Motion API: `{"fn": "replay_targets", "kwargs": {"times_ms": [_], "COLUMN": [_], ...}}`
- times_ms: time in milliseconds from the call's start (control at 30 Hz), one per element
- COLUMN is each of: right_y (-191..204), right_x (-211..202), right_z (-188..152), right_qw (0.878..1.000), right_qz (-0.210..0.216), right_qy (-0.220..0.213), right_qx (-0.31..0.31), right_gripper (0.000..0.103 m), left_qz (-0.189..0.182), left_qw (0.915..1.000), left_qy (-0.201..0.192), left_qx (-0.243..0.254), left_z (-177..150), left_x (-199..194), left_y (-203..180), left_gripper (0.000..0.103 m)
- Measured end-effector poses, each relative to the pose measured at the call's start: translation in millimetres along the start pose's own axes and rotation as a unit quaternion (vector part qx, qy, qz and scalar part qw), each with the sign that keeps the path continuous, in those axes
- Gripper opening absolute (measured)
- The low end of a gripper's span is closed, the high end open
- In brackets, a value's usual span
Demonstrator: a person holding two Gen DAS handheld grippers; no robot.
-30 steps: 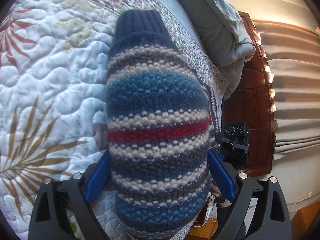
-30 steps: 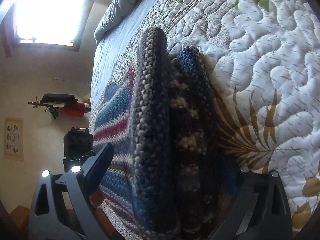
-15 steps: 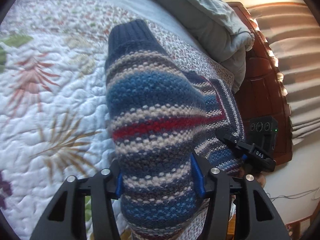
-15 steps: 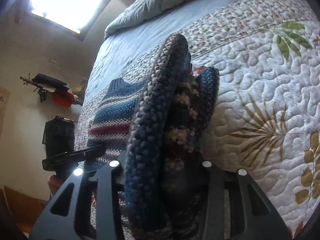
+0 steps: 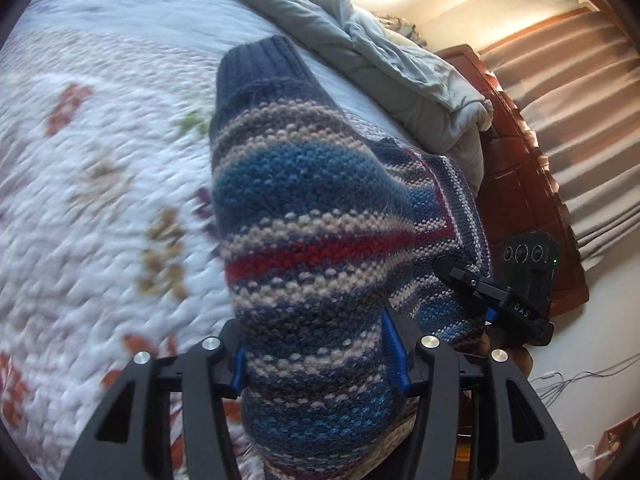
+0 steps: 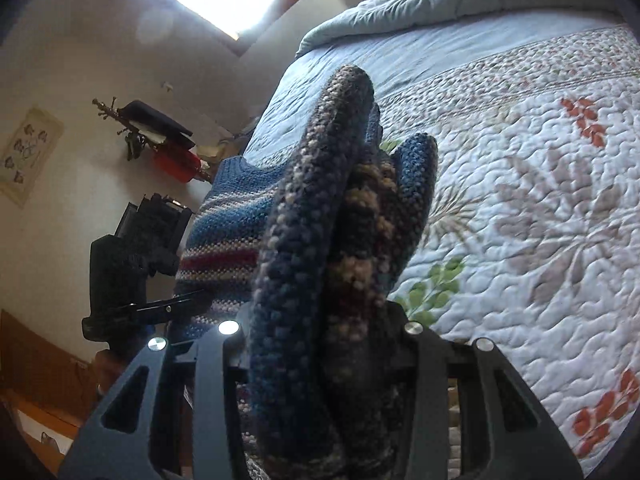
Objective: Fold small clothes
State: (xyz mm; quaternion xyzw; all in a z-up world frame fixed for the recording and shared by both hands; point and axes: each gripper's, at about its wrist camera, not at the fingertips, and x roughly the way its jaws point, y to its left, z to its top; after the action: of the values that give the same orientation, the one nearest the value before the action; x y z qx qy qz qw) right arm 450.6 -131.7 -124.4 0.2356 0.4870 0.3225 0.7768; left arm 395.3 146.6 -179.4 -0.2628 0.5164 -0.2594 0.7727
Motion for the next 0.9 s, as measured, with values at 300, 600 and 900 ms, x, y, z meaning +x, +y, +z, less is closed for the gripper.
{"fn": "replay_targets", "kwargs": {"times_ms": [300, 600, 900], "right_y": [35.1, 8.8, 6.5], "right_x": [86.3, 98.8, 76.5], "right_z": [-97.5, -98.0, -29.4], "right_qw": [0.997, 0.993, 0.997], "right_qz": [0.005, -0.015, 0.006], "right_qy": [0.073, 0.116, 0.071], "right_qx": [-0.012, 0.021, 0.03], "right_gripper": [0.039, 0.076, 0.074], "left_qz": [0.018, 0.0, -0.021], "left_qw": [0.9985, 0.9957, 0.9899], "left_qy": [-0.002, 0.0, -0.135], "left_qx": [-0.052, -0.093, -0.038], "left_z": [-78.8, -94.5, -137.3], "left_x": [-22.4, -9.6, -87.6], "left_y": [92.6, 130.3, 69.4], "left_gripper": [0.053, 0.069, 0.081]}}
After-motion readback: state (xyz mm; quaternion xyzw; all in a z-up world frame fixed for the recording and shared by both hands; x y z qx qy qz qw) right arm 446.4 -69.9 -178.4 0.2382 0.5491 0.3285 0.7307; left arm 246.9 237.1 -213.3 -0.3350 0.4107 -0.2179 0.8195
